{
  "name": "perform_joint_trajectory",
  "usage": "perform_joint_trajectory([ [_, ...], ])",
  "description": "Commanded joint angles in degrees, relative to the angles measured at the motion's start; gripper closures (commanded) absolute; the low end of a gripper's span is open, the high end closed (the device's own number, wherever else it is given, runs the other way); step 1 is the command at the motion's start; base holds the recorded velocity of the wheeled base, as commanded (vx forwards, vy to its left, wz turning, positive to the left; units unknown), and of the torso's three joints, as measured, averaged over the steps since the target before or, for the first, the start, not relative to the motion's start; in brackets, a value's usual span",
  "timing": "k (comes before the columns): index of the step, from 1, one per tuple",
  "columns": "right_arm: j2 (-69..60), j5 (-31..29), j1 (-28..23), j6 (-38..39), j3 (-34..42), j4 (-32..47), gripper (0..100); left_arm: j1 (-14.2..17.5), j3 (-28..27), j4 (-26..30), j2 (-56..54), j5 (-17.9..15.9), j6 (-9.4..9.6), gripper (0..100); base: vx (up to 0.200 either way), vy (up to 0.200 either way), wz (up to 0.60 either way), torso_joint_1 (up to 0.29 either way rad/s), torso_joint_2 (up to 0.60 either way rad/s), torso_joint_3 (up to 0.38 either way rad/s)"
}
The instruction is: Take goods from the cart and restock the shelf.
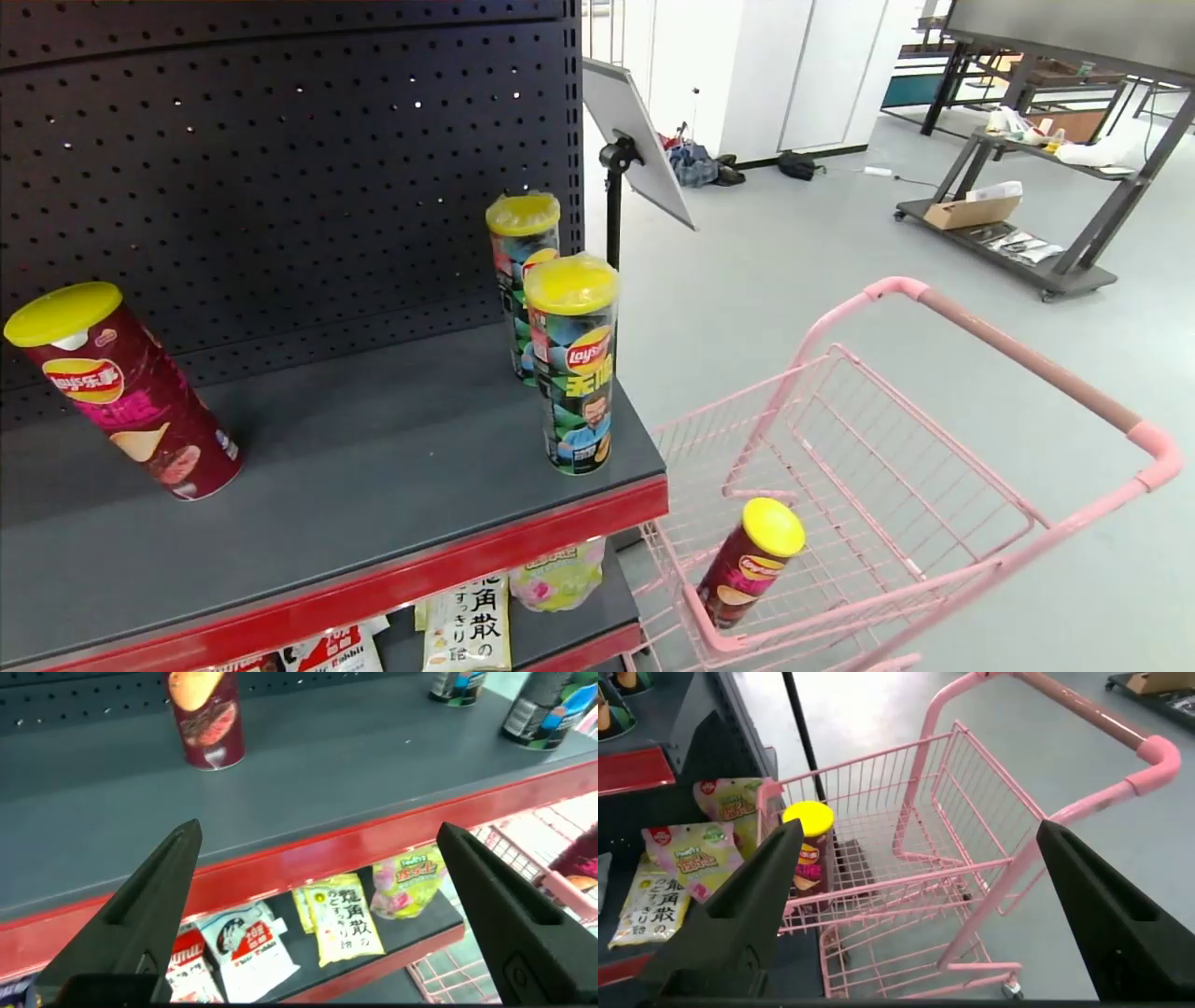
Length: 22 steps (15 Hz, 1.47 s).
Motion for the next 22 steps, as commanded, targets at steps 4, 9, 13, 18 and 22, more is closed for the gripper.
perform_joint_trajectory([
  [4, -0.01, 0.04, -0.01, 0.15, 0.02, -0.01, 0, -0.01, 0.0, 0.02, 0.07, 0.01, -0.04, 0, 0.0, 0.0, 0.0, -0.029, 0.07, 0.04],
  [9, -0.01, 0.04, 0.08, 0.15, 0.02, -0.01, 0, -0.01, 0.0, 0.02, 0.07, 0.01, -0.04, 0, 0.0, 0.0, 0.0, -0.129, 0.34, 0.191],
  [13, -0.01, 0.04, -0.01, 0.15, 0.02, -0.01, 0, -0.01, 0.0, 0.02, 0.07, 0.01, -0.04, 0, 0.0, 0.0, 0.0, -0.146, 0.36, 0.22],
  [18, -0.01, 0.04, 0.08, 0.07, 0.02, -0.01, 0, -0.01, 0.0, 0.02, 0.07, 0.01, -0.04, 0, 0.0, 0.0, -0.12, -0.137, 0.38, 0.233],
  [22, -0.01, -0.05, 0.08, 0.15, 0.02, -0.01, 0, -0.01, 0.0, 0.02, 0.07, 0.01, -0.04, 0, 0.0, 0.0, -0.15, -0.176, 0.49, 0.309],
])
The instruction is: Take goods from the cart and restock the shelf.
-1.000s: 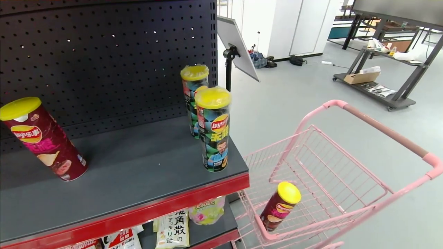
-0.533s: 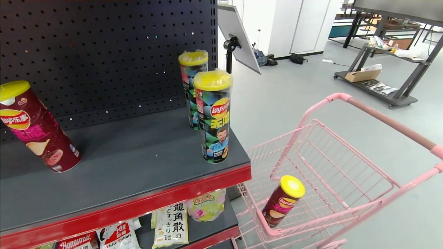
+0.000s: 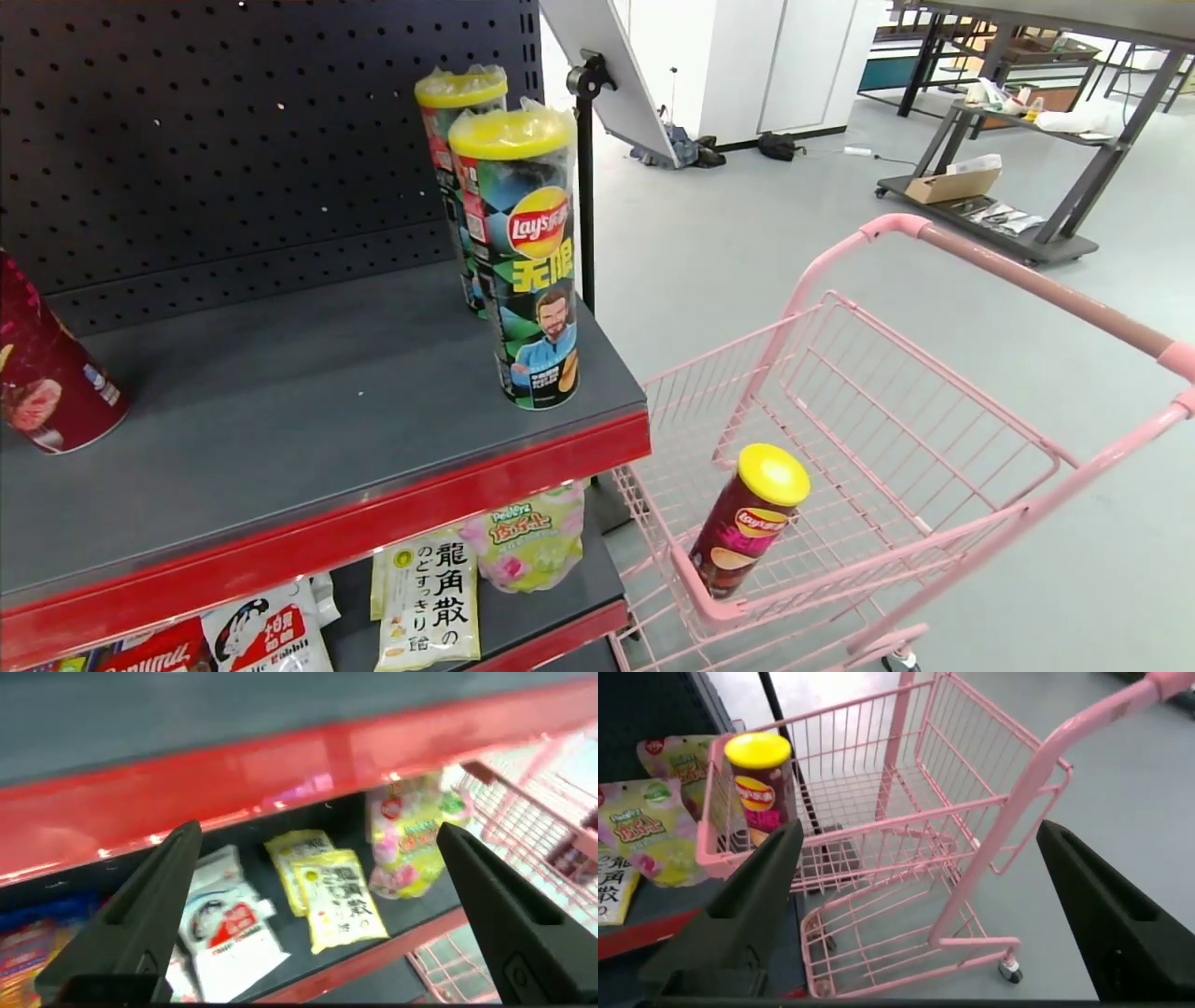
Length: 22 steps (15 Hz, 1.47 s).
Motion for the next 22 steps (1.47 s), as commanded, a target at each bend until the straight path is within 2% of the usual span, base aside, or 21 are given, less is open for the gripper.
perform_joint_trajectory([
  [1, -0.01, 0.03, 0.04, -0.02, 0.0, -0.09, 0, -0.03, 0.0, 0.04, 0.07, 0.03, -0.02, 0, 0.0, 0.0, 0.0, -0.168, 0.55, 0.364],
  [4, -0.01, 0.12, 0.04, -0.11, 0.0, -0.09, 0, -0.03, 0.0, 0.04, 0.07, 0.03, -0.02, 0, 0.0, 0.0, 0.0, -0.113, 0.33, 0.228],
  [8, -0.01, 0.21, -0.05, -0.19, -0.09, -0.18, 0, -0.03, 0.0, 0.04, 0.07, 0.03, -0.11, 0, 0.0, 0.0, 0.0, -0.015, 0.04, 0.028],
  [9, 1.48, 1.18, 0.39, 0.07, -3.6, -0.62, 0, -0.03, 0.0, 0.04, 0.07, 0.03, -0.02, 0, 0.0, 0.0, 0.0, 0.0, 0.0, 0.0],
  [10, 14.76, 1.7, 0.83, 2.44, -16.79, -0.44, 0, -0.03, 0.0, 0.04, 0.07, 0.03, -0.02, 0, 0.0, 0.0, 0.0, 0.0, 0.0, 0.0],
  [12, 31.63, 4.34, 1.89, 8.95, -29.88, -0.62, 0, -0.03, 0.0, 0.04, 0.07, 0.03, -0.02, 0, 0.0, 0.0, 0.0, 0.0, 0.0, 0.0],
  [13, 36.2, 8.47, 4.17, 7.63, -28.56, -0.79, 0, -0.03, 0.0, 0.04, 0.07, 0.03, 0.07, 0, 0.0, 0.0, 0.0, 0.0, 0.0, 0.0],
  [14, 39.1, 10.14, 5.93, 7.8, -26.98, -1.05, 0, -0.03, 0.0, 0.04, 0.07, 0.03, -0.02, 0, 0.0, 0.0, 0.0, 0.0, 0.0, 0.0],
  [16, 51.85, 11.46, 10.5, 9.65, -18.19, -11.16, 0, -0.03, 0.0, 0.04, 0.07, 0.03, -0.02, 0, 0.0, 0.0, 0.0, 0.0, 0.0, 0.0],
  [17, 51.85, 11.46, 10.5, 9.65, -18.19, -11.16, 0, -0.03, 0.0, 0.04, 0.07, 0.03, -0.02, 0, 0.0, 0.0, 0.0, 0.0, 0.0, 0.0],
  [18, 63.18, 13.57, 16.74, 9.83, -9.76, -26.81, 0, -0.03, 0.0, 0.04, 0.07, 0.03, -0.02, 0, 0.0, 0.0, 0.0, 0.0, 0.0, 0.0],
  [22, 87.09, 13.83, 17.88, 10.0, -8.26, -48.43, 0, -0.03, 0.0, 0.04, 0.07, 0.03, 0.07, 0, 0.0, 0.0, 0.0, 0.0, 0.0, 0.0],
])
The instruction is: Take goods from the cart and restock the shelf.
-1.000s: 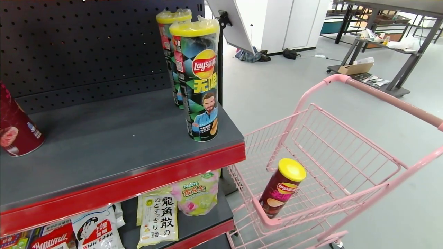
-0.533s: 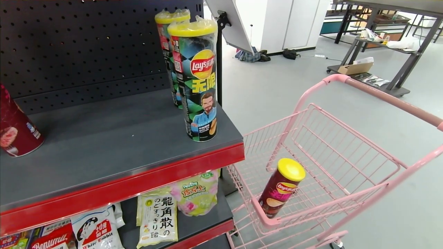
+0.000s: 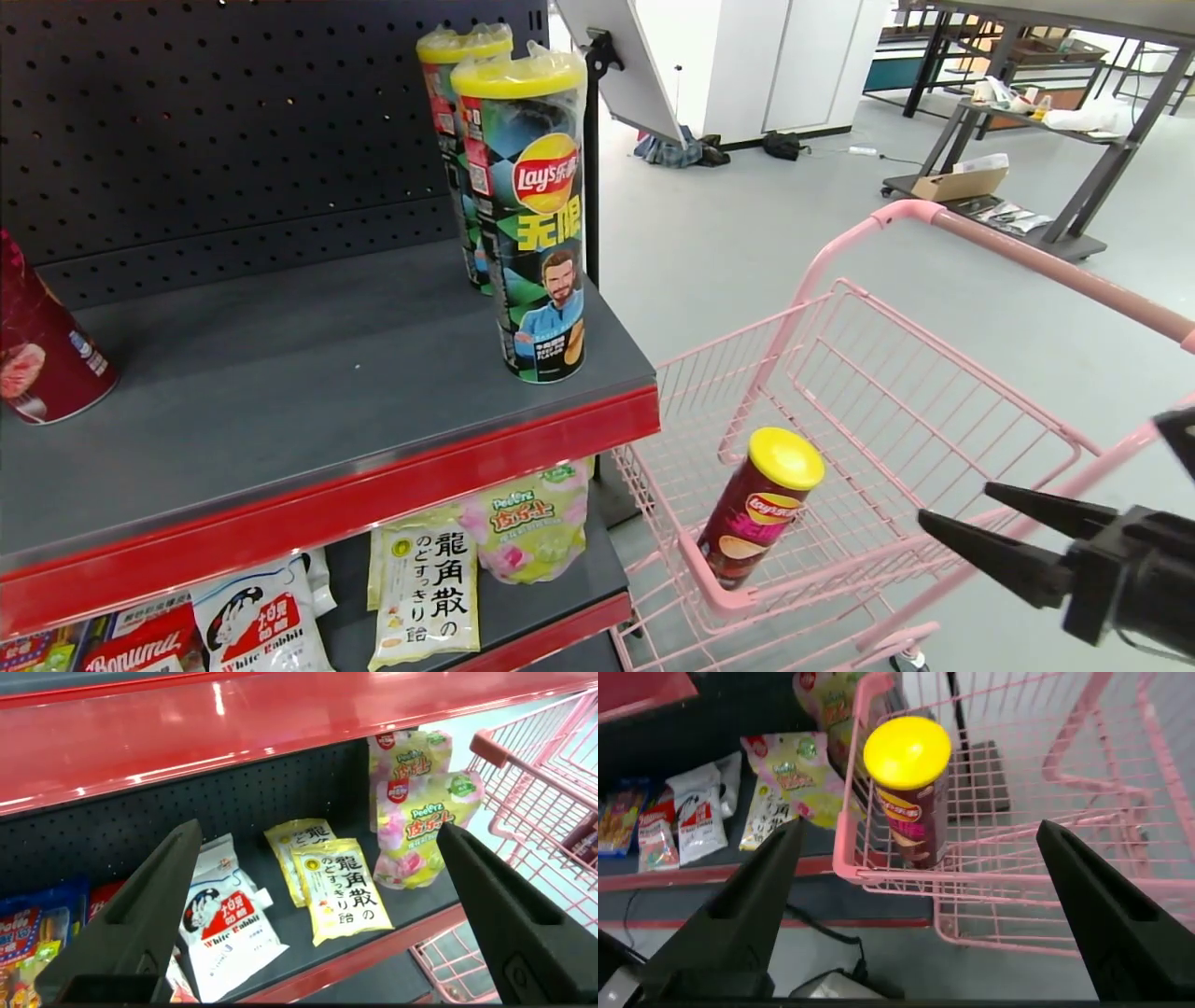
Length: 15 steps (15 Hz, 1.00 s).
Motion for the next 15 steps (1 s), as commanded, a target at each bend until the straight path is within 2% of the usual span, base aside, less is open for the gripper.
perform_joint_trajectory([
  [1, 24.4, 1.26, 3.55, 0.59, 3.66, -15.56, 0, 0.04, 0.0, -0.01, 0.07, -0.02, -0.02, 0, 0.0, 0.0, 0.0, 0.0, 0.0, 0.0],
  [8, 31.43, 1.97, 5.22, 0.68, 0.05, -16.96, 0, 0.04, 0.0, -0.01, 0.07, -0.02, -0.02, 0, 0.0, 0.0, 0.0, 0.0, 0.0, 0.0],
  [13, 37.5, 2.23, 5.84, -0.55, -5.83, -17.05, 0, 0.04, 0.0, -0.01, 0.07, -0.02, -0.02, 0, 0.0, 0.0, 0.0, 0.0, 0.0, 0.0],
  [15, 40.66, 2.23, 6.01, -0.55, -7.5, -19.42, 0, 0.04, 0.0, -0.01, 0.07, -0.02, -0.02, 0, 0.0, 0.0, 0.0, 0.0, 0.0, 0.0],
])
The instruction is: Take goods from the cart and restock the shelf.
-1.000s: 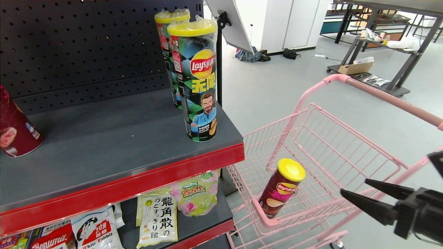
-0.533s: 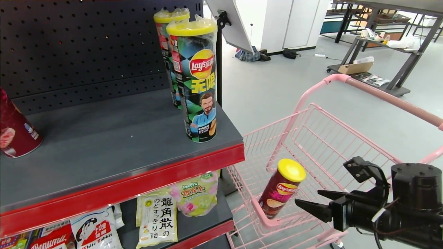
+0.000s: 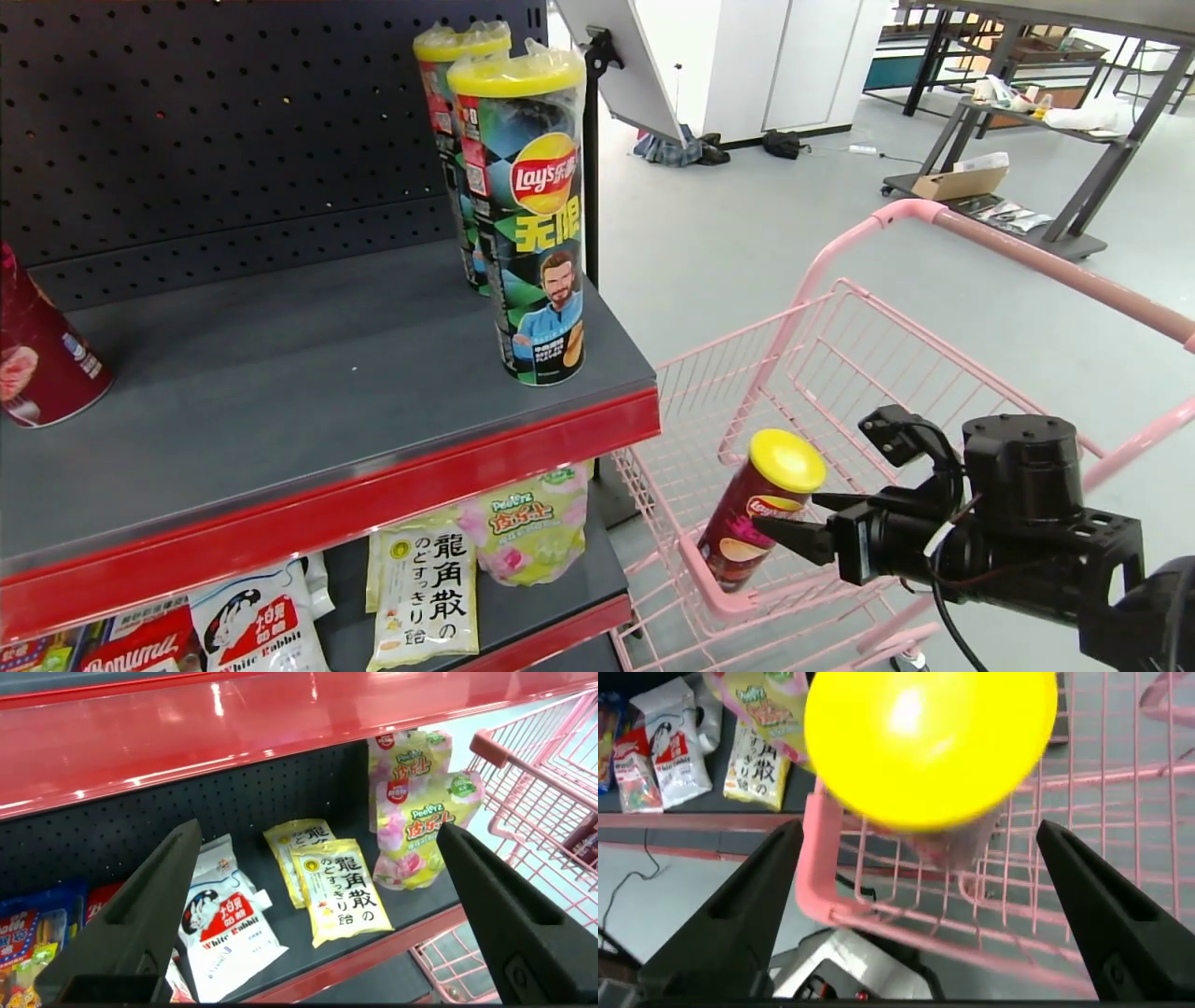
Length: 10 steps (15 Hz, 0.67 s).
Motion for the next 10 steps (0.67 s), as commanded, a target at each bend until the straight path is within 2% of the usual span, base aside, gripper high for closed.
perform_joint_trajectory([
  [1, 5.22, -0.08, 0.15, -0.08, -1.67, -2.72, 0, 0.02, 0.0, -0.01, 0.07, 0.01, -0.02, 0, 0.0, 0.0, 0.0, 0.0, 0.0, 0.0],
  [3, 9.7, -0.25, 0.15, -0.08, -1.76, -8.61, 0, 0.02, 0.0, -0.01, 0.07, 0.01, -0.02, 0, 0.0, 0.0, 0.0, 0.0, 0.0, 0.0],
  [10, 18.05, -0.43, 0.85, 0.1, -3.87, -18.54, 0, 0.02, 0.0, -0.01, 0.07, 0.01, 0.07, 0, 0.0, 0.0, 0.0, 0.0, 0.0, 0.0],
])
